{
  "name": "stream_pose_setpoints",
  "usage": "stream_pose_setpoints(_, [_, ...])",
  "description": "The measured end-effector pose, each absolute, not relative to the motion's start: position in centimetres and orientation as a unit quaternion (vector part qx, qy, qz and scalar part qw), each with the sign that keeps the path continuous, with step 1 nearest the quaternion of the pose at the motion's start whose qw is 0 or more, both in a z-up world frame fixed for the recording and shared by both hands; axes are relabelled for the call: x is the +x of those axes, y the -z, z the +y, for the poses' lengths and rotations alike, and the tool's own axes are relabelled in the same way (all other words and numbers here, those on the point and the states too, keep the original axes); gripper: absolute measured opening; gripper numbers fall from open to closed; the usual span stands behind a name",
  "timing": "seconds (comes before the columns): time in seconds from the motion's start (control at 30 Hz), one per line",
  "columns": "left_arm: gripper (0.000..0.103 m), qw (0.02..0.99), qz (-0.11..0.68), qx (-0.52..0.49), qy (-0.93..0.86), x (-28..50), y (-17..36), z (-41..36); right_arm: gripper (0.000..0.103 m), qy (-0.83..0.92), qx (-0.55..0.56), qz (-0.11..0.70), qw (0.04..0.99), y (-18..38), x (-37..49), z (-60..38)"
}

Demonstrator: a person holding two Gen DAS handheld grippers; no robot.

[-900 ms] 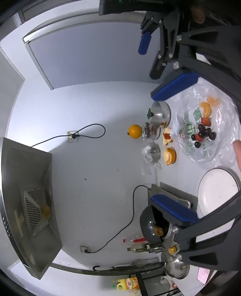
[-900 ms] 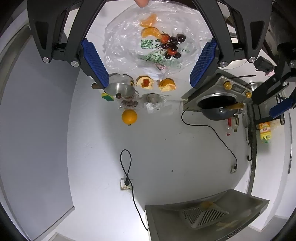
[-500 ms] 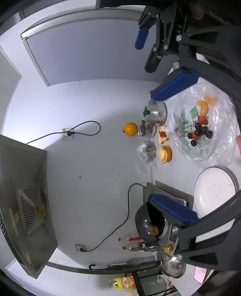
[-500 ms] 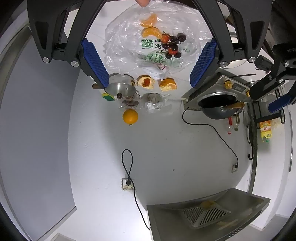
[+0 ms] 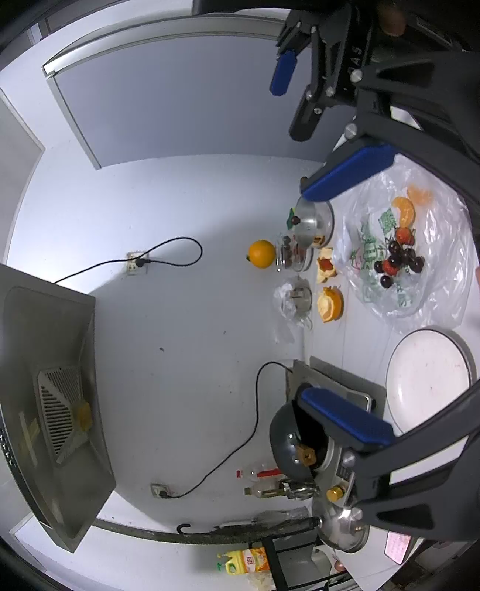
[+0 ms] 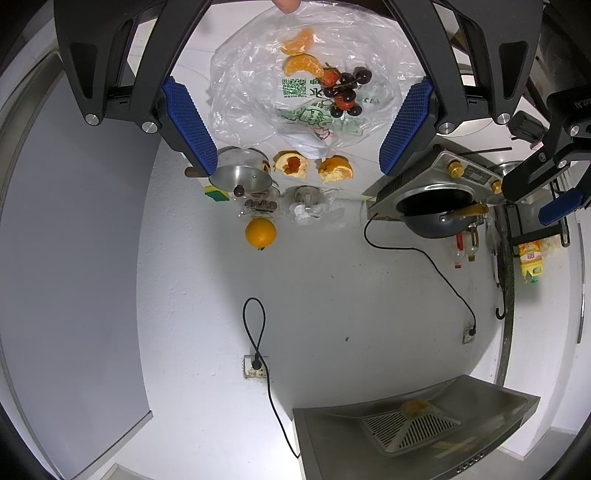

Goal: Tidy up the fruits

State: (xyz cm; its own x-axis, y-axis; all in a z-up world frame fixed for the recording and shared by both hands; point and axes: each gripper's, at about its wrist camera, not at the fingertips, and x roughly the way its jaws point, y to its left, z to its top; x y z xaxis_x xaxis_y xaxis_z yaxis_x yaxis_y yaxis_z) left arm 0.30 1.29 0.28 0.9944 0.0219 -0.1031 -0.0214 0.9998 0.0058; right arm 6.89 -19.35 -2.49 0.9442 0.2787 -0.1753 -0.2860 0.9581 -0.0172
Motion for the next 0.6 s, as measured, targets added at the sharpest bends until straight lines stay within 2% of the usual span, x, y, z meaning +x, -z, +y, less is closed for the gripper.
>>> stream_pose_setpoints(0.6, [0.102, 0.999, 0.046, -0.001, -0.013, 0.13, 0.00, 1.31, 0.091, -0.144, -0.027, 0.087, 0.985, 2.44, 6.70, -18.97])
